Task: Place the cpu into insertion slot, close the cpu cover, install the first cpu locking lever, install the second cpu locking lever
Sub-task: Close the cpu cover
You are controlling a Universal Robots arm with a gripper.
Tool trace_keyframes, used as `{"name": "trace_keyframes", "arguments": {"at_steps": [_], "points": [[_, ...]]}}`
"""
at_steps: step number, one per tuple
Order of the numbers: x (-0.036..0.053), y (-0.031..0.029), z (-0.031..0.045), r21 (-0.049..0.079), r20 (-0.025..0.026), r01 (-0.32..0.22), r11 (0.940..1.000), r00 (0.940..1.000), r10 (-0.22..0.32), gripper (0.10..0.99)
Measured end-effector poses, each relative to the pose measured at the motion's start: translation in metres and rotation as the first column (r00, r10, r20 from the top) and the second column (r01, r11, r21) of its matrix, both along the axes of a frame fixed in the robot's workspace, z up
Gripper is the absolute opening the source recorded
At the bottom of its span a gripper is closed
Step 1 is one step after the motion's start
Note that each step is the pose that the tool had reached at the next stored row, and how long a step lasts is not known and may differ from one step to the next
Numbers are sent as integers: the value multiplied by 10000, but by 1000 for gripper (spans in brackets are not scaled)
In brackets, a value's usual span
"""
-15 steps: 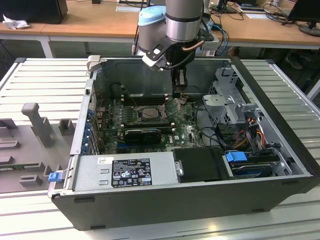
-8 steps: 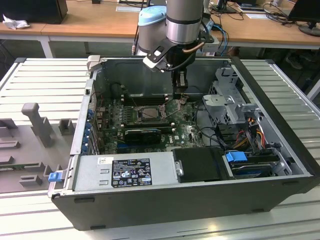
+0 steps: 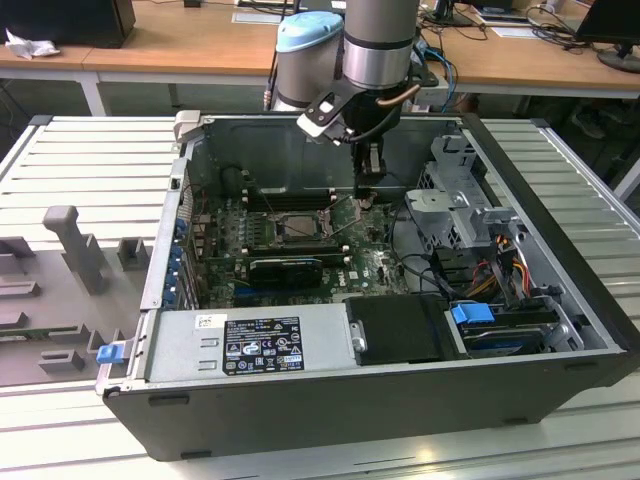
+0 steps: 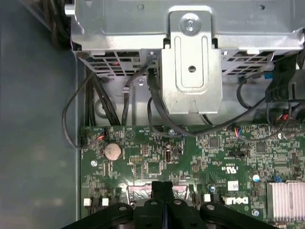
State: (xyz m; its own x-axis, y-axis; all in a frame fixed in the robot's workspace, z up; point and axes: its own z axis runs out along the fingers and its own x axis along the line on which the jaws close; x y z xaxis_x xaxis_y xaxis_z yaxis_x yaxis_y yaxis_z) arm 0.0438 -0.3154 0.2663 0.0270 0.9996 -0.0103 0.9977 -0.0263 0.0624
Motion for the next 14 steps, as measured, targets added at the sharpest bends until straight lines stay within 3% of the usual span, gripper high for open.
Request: {"name": "trace_keyframes", "arguments": {"at_steps": [4, 7, 10, 14], "points": [[70, 0, -35, 1, -16, -4, 10000, 10000, 4, 106], [181, 3, -125, 1, -55, -9, 10000, 10000, 9, 106], [204, 6, -221, 2, -68, -14, 10000, 10000, 14, 106], [138, 8, -239, 2, -97, -22, 10000, 10000, 22, 106]]}}
